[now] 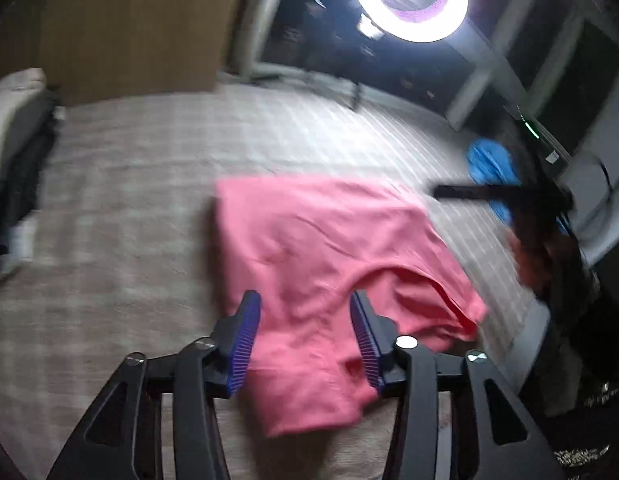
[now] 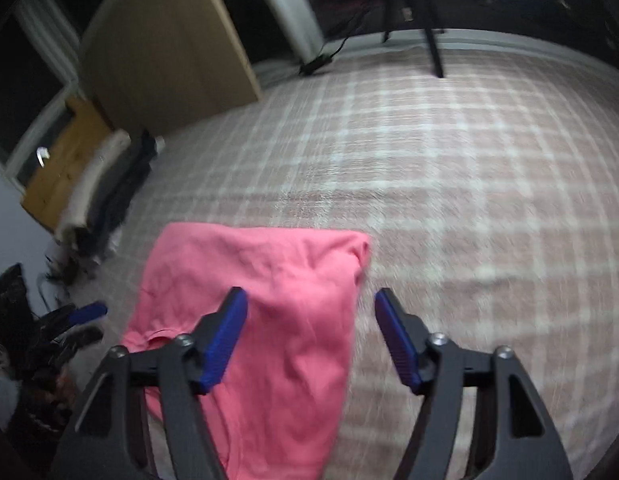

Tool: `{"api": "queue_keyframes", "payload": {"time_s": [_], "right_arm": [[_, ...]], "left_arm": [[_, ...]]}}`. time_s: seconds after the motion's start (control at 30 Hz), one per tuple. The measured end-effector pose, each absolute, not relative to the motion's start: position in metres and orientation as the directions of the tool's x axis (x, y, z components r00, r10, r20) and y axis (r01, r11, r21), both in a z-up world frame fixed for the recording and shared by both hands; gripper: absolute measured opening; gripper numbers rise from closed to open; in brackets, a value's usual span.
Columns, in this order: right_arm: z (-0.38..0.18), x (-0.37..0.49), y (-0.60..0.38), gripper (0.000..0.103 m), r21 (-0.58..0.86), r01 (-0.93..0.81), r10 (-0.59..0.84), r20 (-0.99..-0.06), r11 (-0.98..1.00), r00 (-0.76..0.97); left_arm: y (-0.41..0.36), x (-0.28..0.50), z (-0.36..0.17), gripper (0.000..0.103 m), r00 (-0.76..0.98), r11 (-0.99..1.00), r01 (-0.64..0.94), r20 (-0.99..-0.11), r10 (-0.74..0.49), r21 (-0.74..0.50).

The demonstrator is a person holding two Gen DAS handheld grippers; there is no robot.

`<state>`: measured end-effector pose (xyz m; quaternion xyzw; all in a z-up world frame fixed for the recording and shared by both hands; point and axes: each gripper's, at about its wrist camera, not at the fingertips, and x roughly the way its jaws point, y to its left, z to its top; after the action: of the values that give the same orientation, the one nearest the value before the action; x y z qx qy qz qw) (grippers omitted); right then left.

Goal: Fold clothes

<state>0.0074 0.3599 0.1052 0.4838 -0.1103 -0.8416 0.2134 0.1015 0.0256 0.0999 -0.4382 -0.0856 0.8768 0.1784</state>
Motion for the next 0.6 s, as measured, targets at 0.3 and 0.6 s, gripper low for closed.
{"api": "queue_keyframes", "payload": {"time_s": [0.3,0.6], "right_arm": [[0.075,0.031,0.373,0.066,0.399,0.104,-0.398,-0.784,-0.911,-0.477],[0.065,0.038,0.338,0.066,0.242,0.189,-0.306,-0.807,-0.952,-0.505]], "left_arm": [[0.026,0.065,0.070,0.046,-0.542,-0.950,-0.100,-0.785,0.301,-0.295],[0.068,0.059,0.051,0.046,-0.502,-0.976,-0.161,-0.840,0.207,-0.144]]}}
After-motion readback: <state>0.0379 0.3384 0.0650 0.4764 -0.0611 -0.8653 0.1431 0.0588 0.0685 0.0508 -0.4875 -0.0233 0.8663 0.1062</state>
